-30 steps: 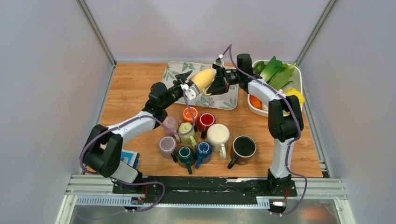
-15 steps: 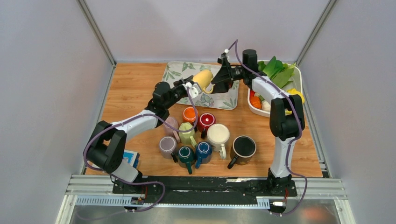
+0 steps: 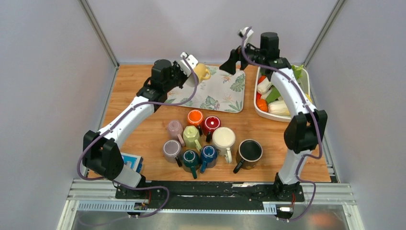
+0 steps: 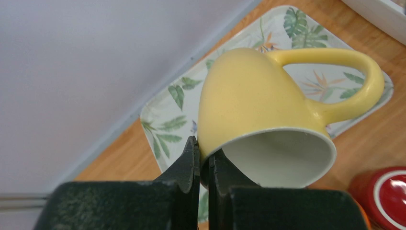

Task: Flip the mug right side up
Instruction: Place the cup on the tray.

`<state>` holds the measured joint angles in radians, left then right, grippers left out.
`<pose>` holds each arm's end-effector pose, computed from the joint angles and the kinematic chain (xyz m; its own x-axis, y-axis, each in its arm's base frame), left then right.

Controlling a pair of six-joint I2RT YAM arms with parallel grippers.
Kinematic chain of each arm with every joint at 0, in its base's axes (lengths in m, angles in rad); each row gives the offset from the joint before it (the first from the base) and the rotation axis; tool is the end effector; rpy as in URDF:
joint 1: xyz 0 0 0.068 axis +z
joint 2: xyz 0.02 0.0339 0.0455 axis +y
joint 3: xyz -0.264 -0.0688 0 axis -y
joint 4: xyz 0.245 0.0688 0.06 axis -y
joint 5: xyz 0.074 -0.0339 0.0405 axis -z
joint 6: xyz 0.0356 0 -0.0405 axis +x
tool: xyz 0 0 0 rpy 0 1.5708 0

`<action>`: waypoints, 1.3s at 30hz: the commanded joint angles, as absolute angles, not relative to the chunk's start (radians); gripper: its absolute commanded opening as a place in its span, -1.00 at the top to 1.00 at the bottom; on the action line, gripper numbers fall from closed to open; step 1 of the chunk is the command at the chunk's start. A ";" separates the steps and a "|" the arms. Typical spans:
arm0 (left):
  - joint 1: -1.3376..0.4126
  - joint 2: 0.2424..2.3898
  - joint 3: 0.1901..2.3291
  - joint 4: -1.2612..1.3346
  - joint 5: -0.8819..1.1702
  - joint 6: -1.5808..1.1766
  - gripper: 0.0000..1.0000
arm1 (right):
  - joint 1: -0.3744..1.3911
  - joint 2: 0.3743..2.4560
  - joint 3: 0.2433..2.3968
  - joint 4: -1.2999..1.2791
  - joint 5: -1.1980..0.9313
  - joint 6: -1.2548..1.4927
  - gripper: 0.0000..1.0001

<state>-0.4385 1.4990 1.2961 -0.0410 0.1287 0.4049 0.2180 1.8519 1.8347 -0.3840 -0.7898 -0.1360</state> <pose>0.3233 -0.1566 0.3598 0.0093 0.4271 -0.9041 0.5768 0.7363 0.3538 0.4148 0.1178 0.3842 -0.2706 -0.1577 -0.9497 -0.8350 0.5294 0.1500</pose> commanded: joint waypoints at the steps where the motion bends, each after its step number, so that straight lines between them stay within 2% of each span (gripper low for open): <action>1: -0.399 1.523 1.488 -0.321 0.192 0.207 1.00 | 0.280 1.698 1.648 -0.317 -0.703 -0.648 -1.00; 5: -0.385 1.594 1.605 -0.443 0.235 0.167 1.00 | 0.349 1.652 1.597 -0.397 -0.680 -0.928 -0.98; 8: -0.385 1.654 1.673 -0.498 0.246 0.128 1.00 | 0.425 1.641 1.568 -0.401 -0.551 -1.073 -0.76; 13: -0.384 1.683 1.705 -0.525 0.270 0.075 1.00 | 0.484 1.738 1.679 -0.401 -0.430 -1.068 -0.42; 22: -0.385 1.771 1.826 -0.612 0.266 0.109 1.00 | 0.577 1.830 1.771 -0.515 -0.395 -1.264 -0.22; 26: -0.385 1.779 1.832 -0.612 0.272 0.116 1.00 | 0.604 1.873 1.792 -0.585 -0.378 -1.273 -0.05; 31: -0.385 1.779 1.833 -0.619 0.271 0.118 1.00 | 0.625 1.889 1.775 -0.587 -0.337 -1.287 0.45; 34: -0.385 1.776 1.831 -0.617 0.271 0.114 1.00 | 0.627 1.896 1.752 -0.585 -0.287 -1.298 0.96; 35: -0.385 1.774 1.830 -0.617 0.268 0.112 0.94 | 0.624 1.898 1.747 -0.579 -0.268 -1.281 1.00; 36: -0.384 1.773 1.830 -0.618 0.243 0.100 0.52 | 0.612 1.897 1.736 -0.562 -0.263 -1.250 1.00; 37: -0.384 1.769 1.828 -0.616 0.220 0.087 0.28 | 0.594 1.894 1.723 -0.533 -0.272 -1.203 1.00; 38: -0.382 1.765 1.822 -0.615 0.162 0.051 -0.04 | 0.574 1.891 1.712 -0.497 -0.284 -1.148 1.00; 39: -0.378 1.757 1.818 -0.615 0.146 0.035 -0.12 | 0.554 1.891 1.706 -0.472 -0.297 -1.097 1.00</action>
